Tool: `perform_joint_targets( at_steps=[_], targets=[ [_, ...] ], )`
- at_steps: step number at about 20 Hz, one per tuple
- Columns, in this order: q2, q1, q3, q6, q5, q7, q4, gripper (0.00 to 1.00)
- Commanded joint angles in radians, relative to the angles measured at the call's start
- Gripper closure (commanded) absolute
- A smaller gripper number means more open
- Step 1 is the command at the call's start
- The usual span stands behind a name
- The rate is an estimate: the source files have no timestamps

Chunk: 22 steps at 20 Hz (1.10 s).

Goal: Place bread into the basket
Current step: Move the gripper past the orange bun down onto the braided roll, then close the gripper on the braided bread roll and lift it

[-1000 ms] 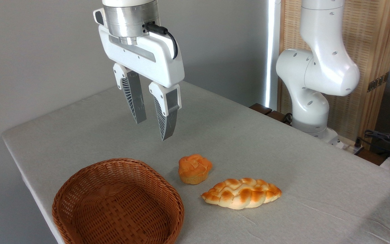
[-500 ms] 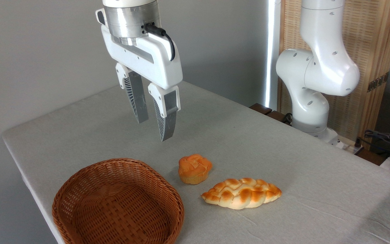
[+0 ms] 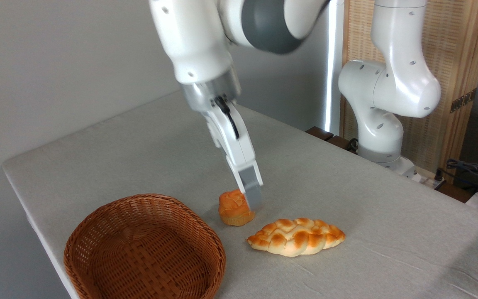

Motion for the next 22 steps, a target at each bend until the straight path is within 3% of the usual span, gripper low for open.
perform_joint_targets(
  at_steps=[1,3,6,11,12,13,14,15,17,22],
  targets=[
    [-0.109,-0.006,0.066,0.093,0.015,0.227,-0.223,0.0],
    [-0.109,-0.006,0.081,0.156,0.044,0.272,-0.289,0.0],
    [-0.107,-0.006,0.082,0.213,0.15,0.276,-0.339,0.0],
    [-0.107,-0.006,0.083,0.276,0.161,0.276,-0.359,0.03],
    [-0.106,-0.006,0.083,0.281,0.161,0.276,-0.359,0.25],
    [-0.106,-0.008,0.083,0.281,0.161,0.274,-0.362,0.54],
    [-0.106,-0.008,0.083,0.281,0.161,0.274,-0.363,0.72],
    [-0.106,-0.008,0.083,0.281,0.159,0.274,-0.363,0.82],
    [-0.106,-0.006,0.083,0.281,0.161,0.274,-0.363,0.9],
    [-0.104,-0.008,0.083,0.284,0.161,0.274,-0.363,0.92]
  ],
)
